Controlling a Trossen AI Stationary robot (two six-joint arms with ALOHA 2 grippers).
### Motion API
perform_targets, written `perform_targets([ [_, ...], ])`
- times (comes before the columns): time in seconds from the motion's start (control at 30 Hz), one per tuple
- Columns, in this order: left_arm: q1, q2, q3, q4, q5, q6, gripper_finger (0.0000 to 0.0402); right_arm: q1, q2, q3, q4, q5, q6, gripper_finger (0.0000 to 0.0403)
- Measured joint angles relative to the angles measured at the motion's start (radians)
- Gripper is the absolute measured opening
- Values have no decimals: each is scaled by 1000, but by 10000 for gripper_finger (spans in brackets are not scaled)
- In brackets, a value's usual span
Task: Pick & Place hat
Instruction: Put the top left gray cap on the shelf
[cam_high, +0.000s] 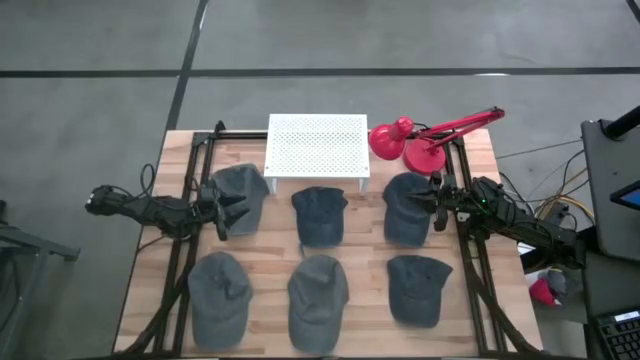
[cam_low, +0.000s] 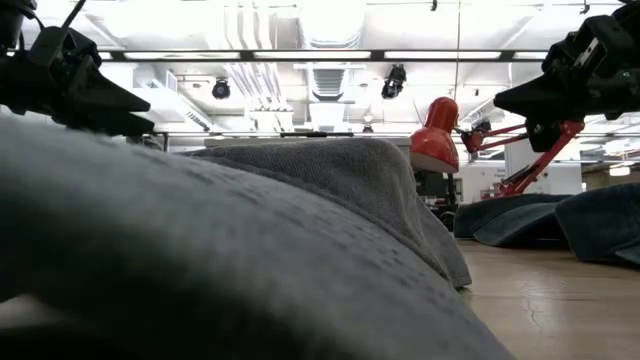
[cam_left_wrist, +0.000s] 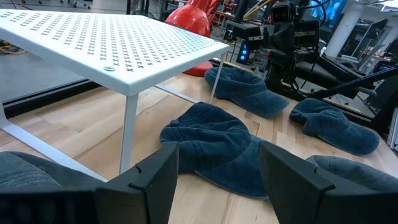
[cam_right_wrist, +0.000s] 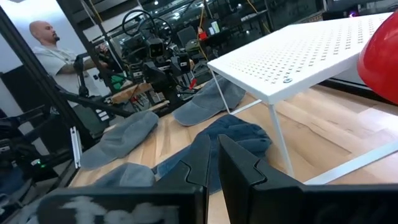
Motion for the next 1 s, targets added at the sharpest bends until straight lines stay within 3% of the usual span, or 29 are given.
perform_targets([
  [0.67, 0, 0, 0, 5, 0, -16, 223, 0, 0, 0, 2, 3, 10, 27],
  [1.0, 0, 0, -7, 167, 15, -113, 222, 0, 0, 0, 1, 3, 9, 27],
])
